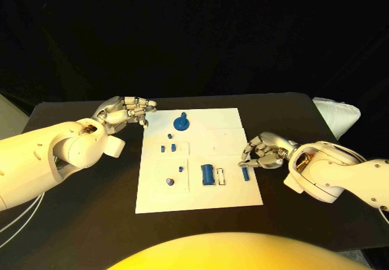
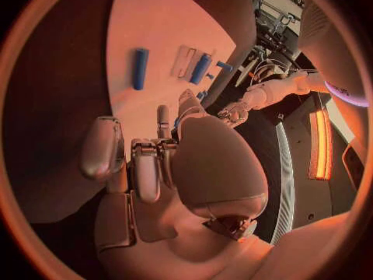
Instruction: Assemble the parts on the task board
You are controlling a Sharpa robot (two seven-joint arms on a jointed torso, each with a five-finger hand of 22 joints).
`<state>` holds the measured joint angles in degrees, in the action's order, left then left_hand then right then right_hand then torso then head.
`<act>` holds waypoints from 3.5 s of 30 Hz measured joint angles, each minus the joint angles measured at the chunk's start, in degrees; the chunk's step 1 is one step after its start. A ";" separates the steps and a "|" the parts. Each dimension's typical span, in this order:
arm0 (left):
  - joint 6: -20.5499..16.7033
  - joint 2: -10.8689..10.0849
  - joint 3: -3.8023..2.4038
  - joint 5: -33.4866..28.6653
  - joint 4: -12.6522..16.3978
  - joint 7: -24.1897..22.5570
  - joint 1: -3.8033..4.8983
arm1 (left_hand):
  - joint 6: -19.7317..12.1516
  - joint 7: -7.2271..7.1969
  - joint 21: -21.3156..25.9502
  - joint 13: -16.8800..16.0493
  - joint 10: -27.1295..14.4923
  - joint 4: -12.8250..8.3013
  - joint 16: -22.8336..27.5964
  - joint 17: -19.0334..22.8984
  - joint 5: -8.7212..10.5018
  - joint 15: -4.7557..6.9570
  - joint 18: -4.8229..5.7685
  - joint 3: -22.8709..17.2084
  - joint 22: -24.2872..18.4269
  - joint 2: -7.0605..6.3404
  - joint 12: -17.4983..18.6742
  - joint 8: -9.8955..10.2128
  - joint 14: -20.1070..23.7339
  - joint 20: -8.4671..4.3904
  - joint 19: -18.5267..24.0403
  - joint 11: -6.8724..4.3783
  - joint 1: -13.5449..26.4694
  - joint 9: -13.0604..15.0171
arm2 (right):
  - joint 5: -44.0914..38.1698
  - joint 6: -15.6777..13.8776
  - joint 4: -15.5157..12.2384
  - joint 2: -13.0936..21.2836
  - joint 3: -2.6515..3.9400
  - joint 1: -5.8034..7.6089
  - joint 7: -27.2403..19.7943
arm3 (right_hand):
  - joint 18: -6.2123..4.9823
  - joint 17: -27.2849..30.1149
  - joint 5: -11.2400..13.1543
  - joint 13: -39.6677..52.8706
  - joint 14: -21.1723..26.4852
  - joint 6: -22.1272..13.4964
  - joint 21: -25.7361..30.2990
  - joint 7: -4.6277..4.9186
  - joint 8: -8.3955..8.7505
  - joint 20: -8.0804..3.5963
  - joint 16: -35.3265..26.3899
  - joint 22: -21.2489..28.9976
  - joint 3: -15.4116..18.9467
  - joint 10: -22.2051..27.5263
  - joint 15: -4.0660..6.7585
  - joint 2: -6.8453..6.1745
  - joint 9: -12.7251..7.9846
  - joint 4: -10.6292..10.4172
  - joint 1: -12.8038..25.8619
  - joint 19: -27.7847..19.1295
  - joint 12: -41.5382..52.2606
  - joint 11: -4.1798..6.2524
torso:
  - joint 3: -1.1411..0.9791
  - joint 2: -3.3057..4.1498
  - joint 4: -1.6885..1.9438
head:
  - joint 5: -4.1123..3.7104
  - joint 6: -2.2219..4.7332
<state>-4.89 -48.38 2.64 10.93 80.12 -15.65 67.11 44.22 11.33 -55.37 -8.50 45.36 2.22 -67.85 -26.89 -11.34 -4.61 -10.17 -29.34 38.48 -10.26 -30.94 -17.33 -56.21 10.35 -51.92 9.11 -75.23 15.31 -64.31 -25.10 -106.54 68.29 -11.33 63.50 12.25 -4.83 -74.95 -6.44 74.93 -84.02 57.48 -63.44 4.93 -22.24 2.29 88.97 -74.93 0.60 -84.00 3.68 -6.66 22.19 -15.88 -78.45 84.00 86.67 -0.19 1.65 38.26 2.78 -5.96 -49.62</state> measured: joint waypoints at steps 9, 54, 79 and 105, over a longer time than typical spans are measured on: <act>-0.03 -0.20 0.00 0.07 0.29 -0.35 -0.02 | 0.00 0.00 0.00 0.01 0.00 0.00 0.00 0.00 0.00 0.00 0.00 0.00 0.00 0.00 0.00 0.00 0.00 0.00 0.00 0.00 0.00 0.00 | -6.77 -0.11 0.41 2.30 -0.07 0.01 2.56 | -0.01 0.01 0.00 -0.01 0.00 0.00 1.71 0.00 0.37 0.31 -0.53 0.01 -0.17 0.00 0.00 -0.51 -0.11 -0.17 -0.51 -0.31 -1.62 0.00 | -0.08 0.03 -0.01 | -0.59 0.18; -0.05 -0.55 0.00 0.18 0.78 -0.81 -0.06 | 0.00 0.00 0.00 -0.03 0.01 0.15 0.00 0.04 0.00 0.00 0.00 0.16 -0.06 0.00 -0.50 -0.29 0.00 -0.21 -0.20 0.00 0.00 0.00 | -18.86 2.03 0.92 -4.89 0.48 -4.43 13.32 | -0.01 0.03 -8.57 -0.02 0.00 4.43 1.41 -1.33 0.93 -0.45 -0.53 -0.02 -11.36 -0.12 0.63 -2.85 3.67 -1.71 -7.25 0.01 -1.61 0.73 | -0.13 0.09 0.08 | -0.69 -0.38; -0.04 -0.51 0.00 0.21 0.78 -0.75 -0.06 | 0.00 0.00 0.00 -0.07 0.01 0.15 0.00 0.03 0.00 0.00 0.00 0.16 -0.05 0.00 -0.50 -0.29 0.00 -0.21 -0.20 0.00 0.00 0.00 | -15.71 -1.76 -2.73 -4.73 -0.13 -3.72 13.68 | -0.01 0.04 -13.87 0.02 0.00 2.59 -0.78 -1.36 -2.09 -0.44 -0.29 0.00 -25.37 0.09 0.63 -5.26 2.01 2.78 3.07 0.01 -0.86 0.92 | -0.06 0.07 0.08 | -0.37 -0.39; -0.02 -0.41 0.00 0.23 0.89 -0.71 -0.06 | 0.00 0.00 0.00 -0.06 0.01 0.15 0.00 0.02 0.00 0.00 0.00 0.16 -0.04 0.00 -0.50 -0.29 0.00 -0.21 -0.20 0.00 0.00 0.00 | -4.66 0.03 -0.31 -10.55 -0.09 -2.92 14.52 | -0.01 0.04 -12.27 0.00 0.00 3.13 -0.78 -1.89 -2.84 -0.43 -0.09 0.02 -28.35 0.09 0.63 -5.86 3.31 4.14 11.96 0.01 0.06 0.92 | -0.02 0.09 0.07 | -0.45 -0.37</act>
<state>-4.91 -48.79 2.64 11.16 81.01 -16.36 67.04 44.22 11.34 -55.37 -8.56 45.37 2.37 -67.84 -26.86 -11.34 -4.61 -10.16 -29.18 38.44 -10.26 -31.44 -17.62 -56.21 10.14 -52.12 9.10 -75.23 15.31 -68.97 -25.07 -106.85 57.74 -11.43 60.58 26.77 -4.84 -74.90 -18.72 74.93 -84.02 60.61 -64.22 3.04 -25.08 1.85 88.87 -74.91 -27.74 -83.91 4.31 -12.51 25.50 -11.74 -66.49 84.01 86.73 0.73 1.63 38.35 2.85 -6.41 -49.99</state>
